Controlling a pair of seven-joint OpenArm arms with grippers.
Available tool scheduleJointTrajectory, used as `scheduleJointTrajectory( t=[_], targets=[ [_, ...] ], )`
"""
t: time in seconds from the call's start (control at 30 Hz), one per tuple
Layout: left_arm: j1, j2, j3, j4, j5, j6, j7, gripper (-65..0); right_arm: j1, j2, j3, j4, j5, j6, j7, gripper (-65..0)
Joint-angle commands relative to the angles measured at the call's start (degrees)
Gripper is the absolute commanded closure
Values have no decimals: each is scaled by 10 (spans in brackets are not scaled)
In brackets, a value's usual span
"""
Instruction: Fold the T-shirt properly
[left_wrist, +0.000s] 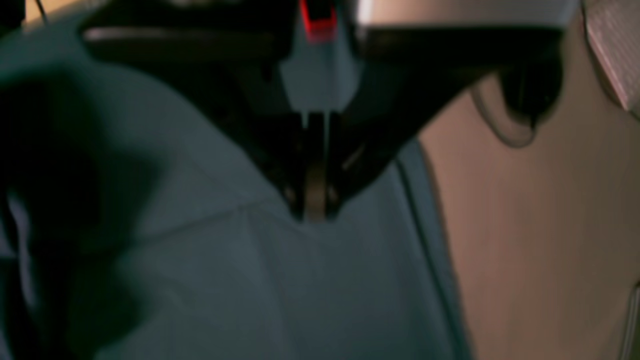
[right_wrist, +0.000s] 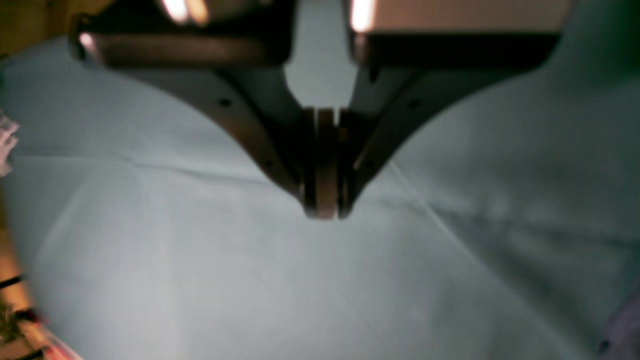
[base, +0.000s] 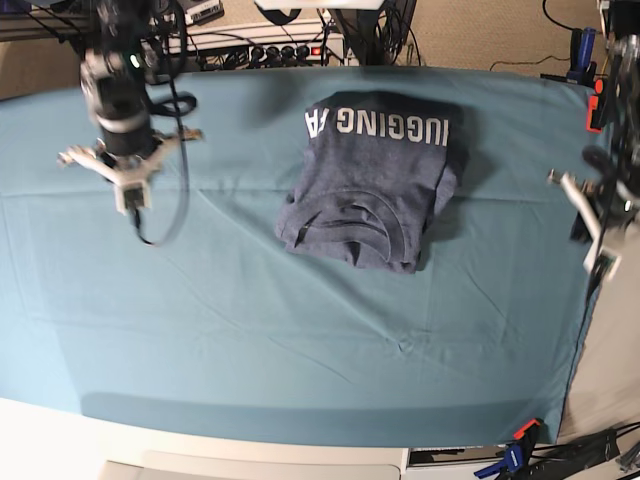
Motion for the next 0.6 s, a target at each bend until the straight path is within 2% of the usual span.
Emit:
scheduleJointTrajectory(
  t=[0.0,0.1,0.2,0.23,0.37,0.57],
  targets=[
    [24,-12,-21,25,-3,0,-7,0,-28,3,21,0,-3,-1,-7,0],
    [119,4,-68,77,-1,0,-7,0,-94,5,82,0,2,13,-5,0],
    [209,45,-110,111,-10,-3,-11,0,-153,5,139,0,7,21,-5,0],
    [236,61,-121,116,-19,-15,-13,0,-170,5,158,0,12,24,-5,0],
    [315,104,-130,117,-31,-30,-12,0,-221,5,224,0,55,41,1,0],
    [383,126,-130,90,-42,-35,-24,0,-254,5,250,-22,113,69,20,0]
  ],
)
